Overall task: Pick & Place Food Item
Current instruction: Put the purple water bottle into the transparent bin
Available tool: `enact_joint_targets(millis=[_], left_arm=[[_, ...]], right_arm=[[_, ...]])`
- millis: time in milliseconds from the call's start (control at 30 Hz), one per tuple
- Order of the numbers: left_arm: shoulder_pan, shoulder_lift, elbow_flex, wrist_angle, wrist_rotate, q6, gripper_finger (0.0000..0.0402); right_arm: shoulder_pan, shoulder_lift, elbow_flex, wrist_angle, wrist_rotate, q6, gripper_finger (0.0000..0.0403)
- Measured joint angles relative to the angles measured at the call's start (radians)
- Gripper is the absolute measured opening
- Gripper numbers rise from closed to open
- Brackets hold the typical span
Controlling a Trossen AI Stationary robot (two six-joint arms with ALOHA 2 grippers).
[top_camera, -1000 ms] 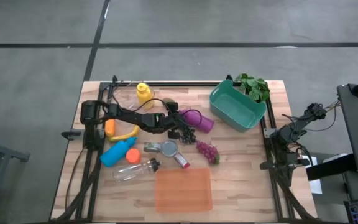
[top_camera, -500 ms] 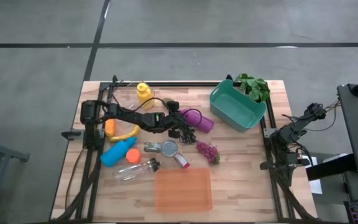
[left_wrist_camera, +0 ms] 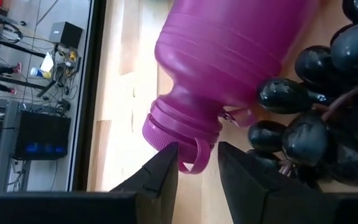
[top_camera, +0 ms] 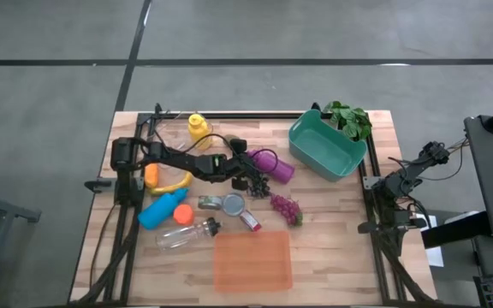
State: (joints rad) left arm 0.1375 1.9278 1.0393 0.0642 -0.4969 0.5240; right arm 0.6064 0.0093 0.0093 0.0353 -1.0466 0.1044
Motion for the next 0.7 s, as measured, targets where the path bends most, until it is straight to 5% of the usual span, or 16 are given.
enact_joint_targets(millis=[700], left_arm=[[0.013,0.0,0.0,-0.017,0.004,0.003,0.0117]], right_arm=[[0.0,0.0,0.0,0.0,0.0,0.0,0.0008]])
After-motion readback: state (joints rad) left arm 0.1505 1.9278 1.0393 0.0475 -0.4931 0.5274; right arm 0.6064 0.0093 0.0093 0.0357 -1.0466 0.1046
